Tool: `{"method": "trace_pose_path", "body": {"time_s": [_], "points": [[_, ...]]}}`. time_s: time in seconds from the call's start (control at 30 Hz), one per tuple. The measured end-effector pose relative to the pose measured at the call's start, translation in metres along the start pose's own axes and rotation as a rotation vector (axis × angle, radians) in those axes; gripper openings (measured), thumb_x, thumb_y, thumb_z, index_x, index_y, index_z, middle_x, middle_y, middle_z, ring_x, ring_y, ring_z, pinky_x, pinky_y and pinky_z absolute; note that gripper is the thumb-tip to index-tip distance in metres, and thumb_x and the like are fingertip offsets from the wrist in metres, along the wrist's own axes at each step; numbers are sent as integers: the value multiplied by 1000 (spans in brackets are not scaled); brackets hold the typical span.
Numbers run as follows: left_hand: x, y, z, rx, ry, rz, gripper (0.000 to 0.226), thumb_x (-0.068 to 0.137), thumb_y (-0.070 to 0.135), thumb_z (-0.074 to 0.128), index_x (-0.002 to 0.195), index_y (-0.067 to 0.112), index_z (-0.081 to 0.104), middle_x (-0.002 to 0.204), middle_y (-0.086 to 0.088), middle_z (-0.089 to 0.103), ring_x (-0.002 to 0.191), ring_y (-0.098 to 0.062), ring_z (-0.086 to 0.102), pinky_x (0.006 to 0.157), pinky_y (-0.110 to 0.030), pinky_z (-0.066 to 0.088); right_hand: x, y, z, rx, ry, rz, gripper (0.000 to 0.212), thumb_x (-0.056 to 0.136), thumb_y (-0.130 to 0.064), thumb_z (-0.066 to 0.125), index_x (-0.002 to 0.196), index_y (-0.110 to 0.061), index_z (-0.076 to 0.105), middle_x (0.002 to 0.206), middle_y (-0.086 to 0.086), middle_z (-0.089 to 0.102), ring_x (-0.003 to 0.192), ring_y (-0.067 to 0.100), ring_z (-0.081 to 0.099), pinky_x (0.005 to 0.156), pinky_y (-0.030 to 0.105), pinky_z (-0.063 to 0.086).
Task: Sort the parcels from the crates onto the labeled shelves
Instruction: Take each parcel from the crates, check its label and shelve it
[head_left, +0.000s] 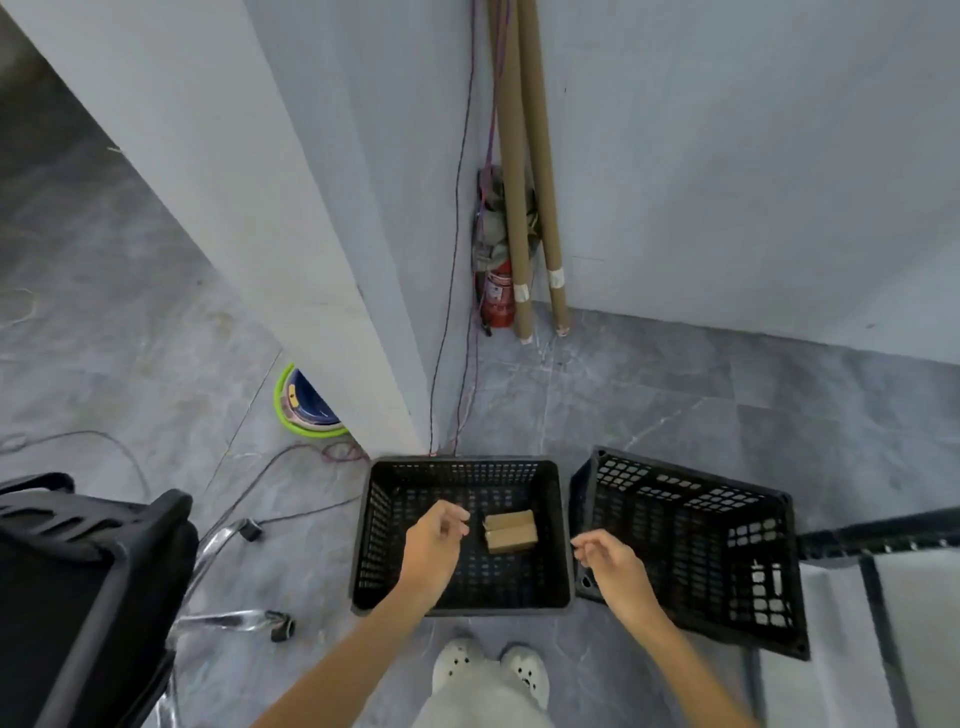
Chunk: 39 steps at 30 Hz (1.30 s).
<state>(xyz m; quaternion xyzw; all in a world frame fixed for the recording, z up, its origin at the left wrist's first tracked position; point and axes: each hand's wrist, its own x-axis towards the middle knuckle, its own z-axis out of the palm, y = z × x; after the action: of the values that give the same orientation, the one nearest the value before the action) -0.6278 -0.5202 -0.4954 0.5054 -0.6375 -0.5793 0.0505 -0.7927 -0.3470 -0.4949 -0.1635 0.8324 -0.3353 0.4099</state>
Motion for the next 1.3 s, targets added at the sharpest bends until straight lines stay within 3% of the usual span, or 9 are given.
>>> {"method": "trace_pose_path", "body": {"time_s": [0.1, 0.23, 0.43, 0.6, 0.7, 0.87, 1.07, 1.2, 1.3], "points": [[56, -46, 16, 85, 15, -59, 24, 94, 2, 48, 86, 22, 59, 81, 3, 62, 71, -11, 55, 56, -9, 39, 59, 31, 29, 24, -27, 83, 25, 98, -10, 42, 108, -14, 64, 99, 0, 64, 102, 17, 59, 95, 32, 45], [149, -143, 59, 115, -42, -196, 22, 95, 3, 44, 102, 15, 61, 99, -7, 65, 82, -13, 57, 64, -16, 43, 165, 103, 86, 1, -96, 155, 27, 98, -4, 40, 118, -5, 60, 105, 3, 59, 112, 25, 55, 104, 37, 41], [276, -268, 139, 16, -160, -458, 36, 99, 2, 35, 132, 6, 46, 128, -12, 51, 112, -30, 53, 99, -37, 42, 314, 216, 176, -200, -200, 265, 35, 97, 3, 35, 128, -4, 51, 128, 15, 53, 113, 31, 53, 84, 30, 43], [349, -335, 191, 39, -291, -450, 52, 96, -2, 39, 146, 2, 25, 147, -13, 37, 130, -28, 44, 97, -25, 41, 384, 281, 229, -276, -132, 237, 37, 94, -2, 44, 131, 6, 47, 134, 24, 49, 124, 35, 46, 104, 35, 37], [360, -348, 216, -85, -309, -573, 52, 99, 9, 40, 147, 7, 21, 143, -12, 42, 119, -24, 50, 91, -30, 49, 395, 303, 246, -182, -89, 261, 42, 92, 3, 45, 134, 1, 44, 132, 19, 51, 122, 32, 49, 101, 31, 38], [327, -326, 215, -106, -180, -575, 42, 97, 4, 32, 137, 11, 38, 131, -7, 49, 109, -21, 51, 92, -35, 47, 361, 288, 237, 69, 64, 262, 34, 91, 6, 50, 124, 2, 44, 114, 16, 54, 100, 23, 54, 81, 18, 44], [266, -211, 151, -295, -54, -389, 48, 83, -19, 25, 85, 17, 57, 88, -3, 58, 76, -11, 53, 56, -16, 46, 282, 195, 173, 89, 134, 14, 20, 91, 4, 49, 106, -9, 44, 94, 6, 56, 88, 21, 57, 68, 12, 43], [214, -107, 104, -377, -34, -292, 46, 86, -19, 26, 93, 14, 57, 92, -5, 59, 81, -13, 55, 71, -27, 48, 217, 104, 117, 274, 251, -56, 10, 96, -19, 51, 93, -15, 43, 91, 9, 56, 84, 19, 56, 71, 22, 44], [163, -17, 63, -440, -36, -203, 37, 91, -14, 29, 89, 12, 55, 98, -6, 60, 88, -17, 57, 79, -35, 51, 165, 21, 58, 391, 339, -99, 31, 95, -36, 49, 83, -7, 46, 78, 7, 53, 73, 16, 51, 71, 31, 42]]}}
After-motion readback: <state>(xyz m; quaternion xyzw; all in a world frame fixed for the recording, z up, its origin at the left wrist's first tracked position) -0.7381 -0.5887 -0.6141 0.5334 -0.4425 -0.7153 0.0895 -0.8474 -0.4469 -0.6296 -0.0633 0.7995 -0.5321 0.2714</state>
